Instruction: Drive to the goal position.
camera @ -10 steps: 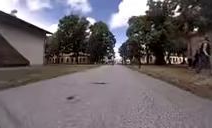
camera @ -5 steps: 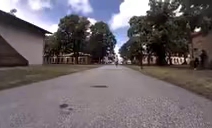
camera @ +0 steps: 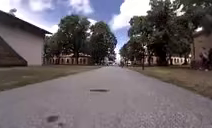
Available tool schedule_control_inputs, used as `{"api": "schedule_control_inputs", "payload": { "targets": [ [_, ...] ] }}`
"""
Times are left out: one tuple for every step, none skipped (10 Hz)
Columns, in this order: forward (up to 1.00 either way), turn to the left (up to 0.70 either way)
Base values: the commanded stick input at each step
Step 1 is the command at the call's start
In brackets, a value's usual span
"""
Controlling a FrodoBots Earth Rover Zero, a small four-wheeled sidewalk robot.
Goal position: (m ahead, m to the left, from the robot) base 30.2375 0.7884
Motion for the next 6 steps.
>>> {"api": "schedule_control_inputs", "payload": {
  "targets": [
    [0.7,0.0],
    [0.7,0.0],
    [0.7,0.0],
    [0.7,0.0],
    [0.7,0.0],
    [0.7,0.0]
  ]
}}
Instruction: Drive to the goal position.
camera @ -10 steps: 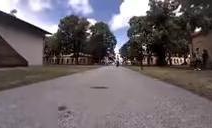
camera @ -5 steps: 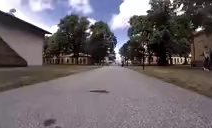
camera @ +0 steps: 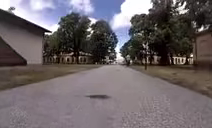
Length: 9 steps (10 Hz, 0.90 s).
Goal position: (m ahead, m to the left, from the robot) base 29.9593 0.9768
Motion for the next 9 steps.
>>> {"api": "schedule_control_inputs", "payload": {
  "targets": [
    [0.7,0.0],
    [0.7,0.0],
    [0.7,0.0],
    [0.7,0.0],
    [0.7,0.0],
    [0.7,0.0],
    [0.7,0.0],
    [0.7,0.0],
    [0.7,0.0]
  ]
}}
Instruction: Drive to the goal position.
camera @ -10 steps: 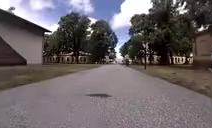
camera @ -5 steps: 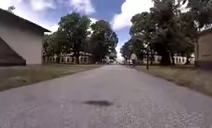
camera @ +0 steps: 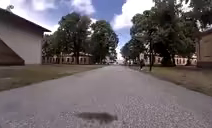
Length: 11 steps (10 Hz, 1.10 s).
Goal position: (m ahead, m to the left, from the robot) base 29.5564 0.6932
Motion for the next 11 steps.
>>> {"api": "schedule_control_inputs", "payload": {
  "targets": [
    [0.7,0.0],
    [0.7,0.0],
    [0.7,0.0],
    [0.7,0.0],
    [0.7,0.0],
    [0.7,0.0],
    [0.7,0.0],
    [0.7,0.0],
    [0.7,0.0],
    [0.7,0.0],
    [0.7,0.0]
  ]
}}
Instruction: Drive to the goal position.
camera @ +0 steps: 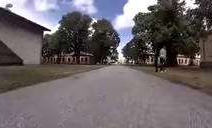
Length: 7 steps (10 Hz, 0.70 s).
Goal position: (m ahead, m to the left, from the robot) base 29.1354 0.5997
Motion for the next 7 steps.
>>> {"api": "schedule_control_inputs", "payload": {
  "targets": [
    [0.7,0.0],
    [0.7,0.0],
    [0.7,0.0],
    [0.7,0.0],
    [0.7,0.0],
    [0.7,0.0],
    [0.7,0.0]
  ]
}}
